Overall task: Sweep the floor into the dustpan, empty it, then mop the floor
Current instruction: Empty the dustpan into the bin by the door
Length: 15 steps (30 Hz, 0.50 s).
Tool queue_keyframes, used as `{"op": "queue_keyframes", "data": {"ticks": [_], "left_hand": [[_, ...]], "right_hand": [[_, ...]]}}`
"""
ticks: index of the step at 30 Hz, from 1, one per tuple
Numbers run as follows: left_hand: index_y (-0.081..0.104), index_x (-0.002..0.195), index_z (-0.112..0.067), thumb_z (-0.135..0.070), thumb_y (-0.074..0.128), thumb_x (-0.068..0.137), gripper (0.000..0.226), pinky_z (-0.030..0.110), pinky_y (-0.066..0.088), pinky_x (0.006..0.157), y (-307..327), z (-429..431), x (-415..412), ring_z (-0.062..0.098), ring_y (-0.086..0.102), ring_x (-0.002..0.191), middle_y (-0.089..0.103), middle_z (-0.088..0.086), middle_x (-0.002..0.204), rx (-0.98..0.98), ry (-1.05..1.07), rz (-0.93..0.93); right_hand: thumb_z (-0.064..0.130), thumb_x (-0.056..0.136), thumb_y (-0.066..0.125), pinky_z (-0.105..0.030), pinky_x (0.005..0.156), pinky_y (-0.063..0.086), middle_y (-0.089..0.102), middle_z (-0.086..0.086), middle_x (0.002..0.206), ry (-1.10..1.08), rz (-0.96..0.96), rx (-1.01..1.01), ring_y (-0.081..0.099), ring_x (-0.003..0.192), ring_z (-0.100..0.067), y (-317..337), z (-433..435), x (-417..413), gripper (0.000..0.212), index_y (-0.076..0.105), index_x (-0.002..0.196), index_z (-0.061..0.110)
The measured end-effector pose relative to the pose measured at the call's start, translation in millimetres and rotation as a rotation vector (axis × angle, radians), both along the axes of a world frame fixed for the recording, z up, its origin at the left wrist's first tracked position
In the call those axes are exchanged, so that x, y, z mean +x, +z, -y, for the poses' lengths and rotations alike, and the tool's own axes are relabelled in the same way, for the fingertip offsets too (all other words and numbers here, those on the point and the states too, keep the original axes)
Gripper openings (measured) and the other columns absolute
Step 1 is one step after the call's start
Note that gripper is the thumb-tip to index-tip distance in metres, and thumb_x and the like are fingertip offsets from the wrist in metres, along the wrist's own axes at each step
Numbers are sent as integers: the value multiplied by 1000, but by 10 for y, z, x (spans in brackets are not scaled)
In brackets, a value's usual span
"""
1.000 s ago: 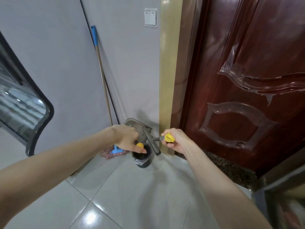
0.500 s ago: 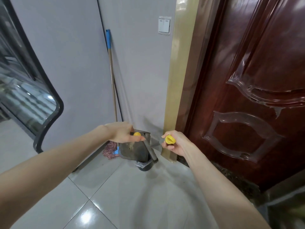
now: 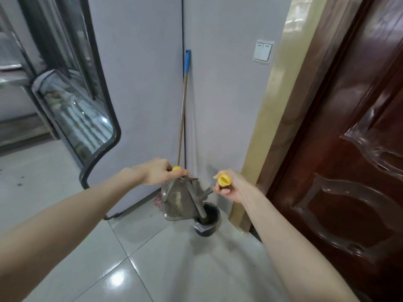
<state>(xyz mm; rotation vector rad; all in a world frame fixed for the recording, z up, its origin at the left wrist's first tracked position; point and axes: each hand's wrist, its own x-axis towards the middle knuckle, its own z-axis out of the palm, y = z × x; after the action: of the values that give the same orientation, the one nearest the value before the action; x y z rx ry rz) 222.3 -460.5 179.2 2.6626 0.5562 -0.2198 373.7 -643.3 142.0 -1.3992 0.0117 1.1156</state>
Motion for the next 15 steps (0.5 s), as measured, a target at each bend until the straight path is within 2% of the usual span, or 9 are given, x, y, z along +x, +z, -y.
{"op": "queue_keyframes", "data": {"ticks": [5,8,11,15], "left_hand": [[51,60,-8,-66,43,88,66,30,38,60,-62,-179,-192,16,46,52,53,-1,51,-67,162,67],[49,61,-7,-66,42,88,65,30,37,62,-155,-319,-343,18,44,53,50,1,52,-121,243,84],[49,56,-10,-70,44,84,66,29,38,59,-275,-527,-472,16,43,46,48,0,49,-183,342,103],[46,52,-13,-68,45,85,65,25,37,53,-444,-865,-605,12,41,38,45,-3,44,-225,439,95]], "right_hand": [[3,91,38,-11,24,15,38,-8,67,126,-15,-14,46,27,-13,-111,-413,7,26,41,66,8],[3,88,40,-12,23,16,37,-8,71,216,-48,-30,46,29,-12,-203,-713,-29,21,39,68,9],[4,86,40,-13,23,17,33,-6,70,276,-105,-31,46,30,-12,-314,-1045,-68,18,37,71,12],[4,85,40,-13,23,15,30,-4,68,350,-113,-59,46,30,-12,-450,-1535,-135,22,35,66,13]]}}
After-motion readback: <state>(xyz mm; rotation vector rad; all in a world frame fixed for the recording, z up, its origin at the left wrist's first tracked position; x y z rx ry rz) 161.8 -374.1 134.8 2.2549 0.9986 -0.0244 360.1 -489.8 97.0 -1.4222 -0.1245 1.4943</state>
